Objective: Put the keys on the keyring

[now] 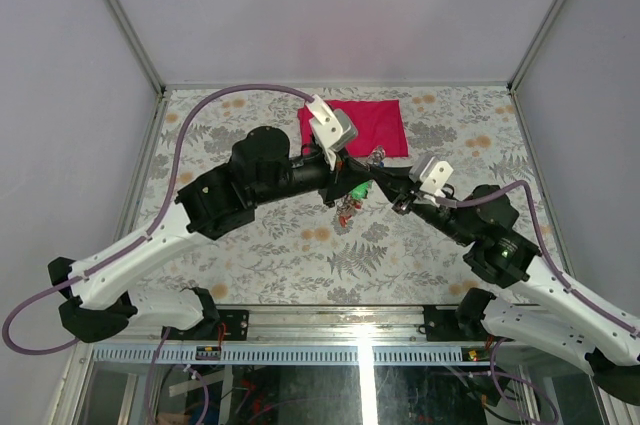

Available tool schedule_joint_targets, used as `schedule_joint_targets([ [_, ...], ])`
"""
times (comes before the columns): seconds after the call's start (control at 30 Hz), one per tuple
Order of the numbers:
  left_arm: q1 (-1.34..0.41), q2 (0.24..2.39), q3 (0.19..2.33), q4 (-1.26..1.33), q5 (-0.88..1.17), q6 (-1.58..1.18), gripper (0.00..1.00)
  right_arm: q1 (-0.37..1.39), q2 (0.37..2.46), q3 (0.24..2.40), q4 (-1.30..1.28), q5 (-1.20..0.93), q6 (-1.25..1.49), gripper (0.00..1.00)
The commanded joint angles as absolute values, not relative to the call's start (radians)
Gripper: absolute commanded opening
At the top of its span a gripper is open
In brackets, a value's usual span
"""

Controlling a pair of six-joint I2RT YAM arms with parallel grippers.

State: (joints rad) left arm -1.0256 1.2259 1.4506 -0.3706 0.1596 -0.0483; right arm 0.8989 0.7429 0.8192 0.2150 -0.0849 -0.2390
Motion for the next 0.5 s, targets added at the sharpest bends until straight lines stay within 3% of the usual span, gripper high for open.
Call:
schedule_joint_targets([
  [0.0,-1.036,1.243,1.506,-0.35,0.277,-0.052,0.09,0.904,0.744,0.807,0.485,-0.071,-0.184,0.0],
  [0.47,-1.037,1.229,1.579,-0.352,0.443,-0.02,0.26,0.903,0.723,0.729,0.771,-0.09,-0.127,0.0],
])
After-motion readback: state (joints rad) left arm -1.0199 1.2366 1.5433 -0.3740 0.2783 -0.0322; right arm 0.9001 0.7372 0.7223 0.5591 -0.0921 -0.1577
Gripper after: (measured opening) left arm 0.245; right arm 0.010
